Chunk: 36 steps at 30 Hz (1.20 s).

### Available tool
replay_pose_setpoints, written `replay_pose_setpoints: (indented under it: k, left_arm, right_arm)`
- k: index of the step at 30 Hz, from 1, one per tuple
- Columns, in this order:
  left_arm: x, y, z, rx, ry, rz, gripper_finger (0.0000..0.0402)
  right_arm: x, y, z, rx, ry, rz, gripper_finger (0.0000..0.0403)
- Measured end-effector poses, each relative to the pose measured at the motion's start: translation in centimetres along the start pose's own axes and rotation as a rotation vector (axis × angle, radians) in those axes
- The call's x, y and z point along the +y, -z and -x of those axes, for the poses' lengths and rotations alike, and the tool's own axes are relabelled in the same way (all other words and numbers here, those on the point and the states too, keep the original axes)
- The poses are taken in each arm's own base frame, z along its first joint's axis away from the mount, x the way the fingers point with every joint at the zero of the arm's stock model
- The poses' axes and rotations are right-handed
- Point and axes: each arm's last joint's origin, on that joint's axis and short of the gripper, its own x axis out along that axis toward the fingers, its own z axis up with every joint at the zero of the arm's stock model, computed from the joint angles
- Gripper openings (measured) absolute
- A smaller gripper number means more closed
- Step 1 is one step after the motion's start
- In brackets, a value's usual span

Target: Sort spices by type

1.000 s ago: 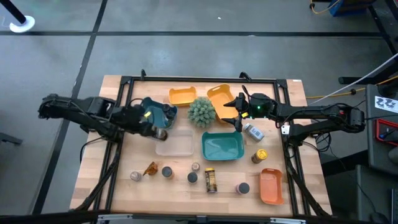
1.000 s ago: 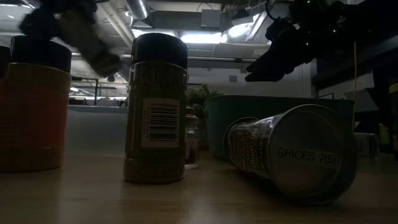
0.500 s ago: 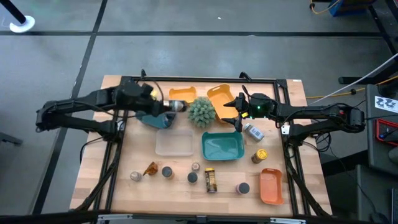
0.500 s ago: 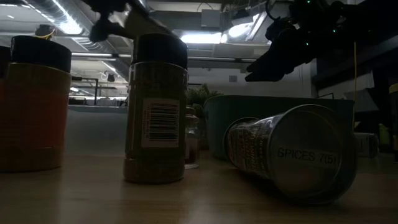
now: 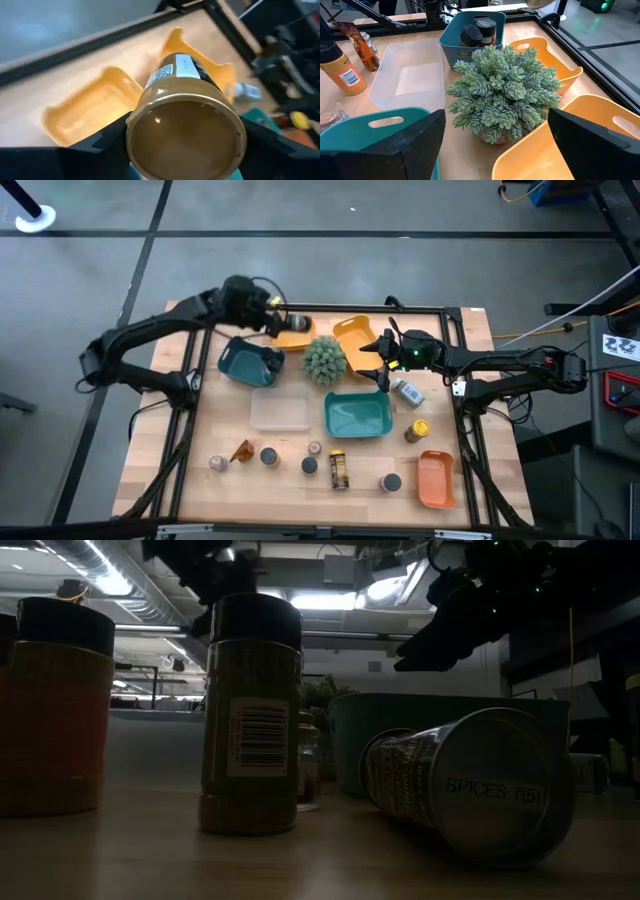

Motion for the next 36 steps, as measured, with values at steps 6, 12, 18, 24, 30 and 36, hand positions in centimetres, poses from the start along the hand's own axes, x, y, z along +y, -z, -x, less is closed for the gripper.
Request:
replay_pose_setpoints:
  k: [6, 12, 18, 24, 30, 36]
  left_arm:
    - [1.5, -3.4, -1.6, 0.109, -0.122, -0.049, 0.0266]
    - [3.3, -4.6, -5.0, 0.328, -0.226, -0.052, 0.0266]
    - [4.5, -4.5, -7.7, 0.487, -0.276, -0.065, 0.0266]
    - [4.9, -4.1, -8.9, 0.533, -0.288, -0.079, 0.0266]
    - [5.0, -3.9, -9.3, 0.543, -0.331, -0.115, 0.0266]
    - [4.9, -3.0, -10.6, 0.609, -0.367, -0.132, 0.0266]
  right_arm:
    - [0.0, 0.0, 0.0, 0.002, 0.000, 0.000, 0.0351]
    - [0.0, 0.0, 0.0, 0.003, 0.000, 0.000, 0.0351]
    - [0.0, 0.0, 0.0, 0.003, 0.000, 0.000, 0.0351]
    - [0.0, 0.0, 0.0, 0.003, 0.000, 0.000, 0.0351]
    - [0.0, 0.0, 0.0, 0.003, 0.000, -0.001, 0.0351]
    - [0.0, 0.0, 0.0, 0.003, 0.000, -0.001, 0.0351]
